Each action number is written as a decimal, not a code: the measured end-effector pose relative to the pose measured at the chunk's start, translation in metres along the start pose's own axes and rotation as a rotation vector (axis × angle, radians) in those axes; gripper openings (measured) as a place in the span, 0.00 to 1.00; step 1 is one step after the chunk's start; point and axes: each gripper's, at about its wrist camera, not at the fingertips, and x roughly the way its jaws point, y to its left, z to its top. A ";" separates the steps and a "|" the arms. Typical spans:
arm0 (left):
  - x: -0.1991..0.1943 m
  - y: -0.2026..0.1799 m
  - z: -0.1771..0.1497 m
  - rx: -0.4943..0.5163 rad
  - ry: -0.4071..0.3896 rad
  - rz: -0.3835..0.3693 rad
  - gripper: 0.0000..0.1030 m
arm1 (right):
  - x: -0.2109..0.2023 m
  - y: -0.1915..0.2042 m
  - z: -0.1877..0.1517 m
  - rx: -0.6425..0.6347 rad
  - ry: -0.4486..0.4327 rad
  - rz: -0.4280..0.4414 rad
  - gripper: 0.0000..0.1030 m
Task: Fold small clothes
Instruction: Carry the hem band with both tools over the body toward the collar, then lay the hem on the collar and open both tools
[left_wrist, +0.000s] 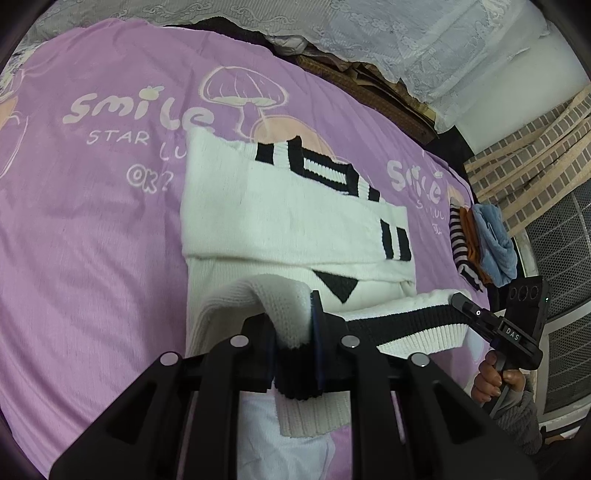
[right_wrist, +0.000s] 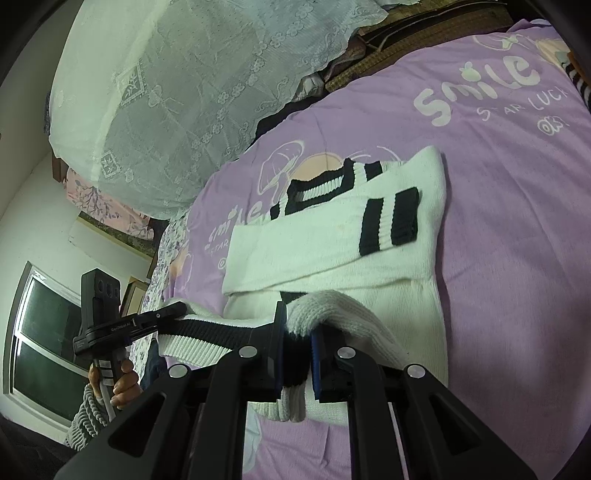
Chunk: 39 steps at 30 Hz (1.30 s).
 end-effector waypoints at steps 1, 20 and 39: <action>0.002 0.000 0.005 -0.001 0.001 -0.001 0.14 | 0.002 -0.001 0.002 0.001 0.000 0.000 0.11; 0.042 0.007 0.088 -0.029 -0.005 -0.007 0.14 | 0.048 -0.028 0.073 0.047 -0.036 0.006 0.11; 0.113 0.041 0.133 -0.122 0.069 0.029 0.16 | 0.104 -0.079 0.114 0.169 -0.017 -0.061 0.11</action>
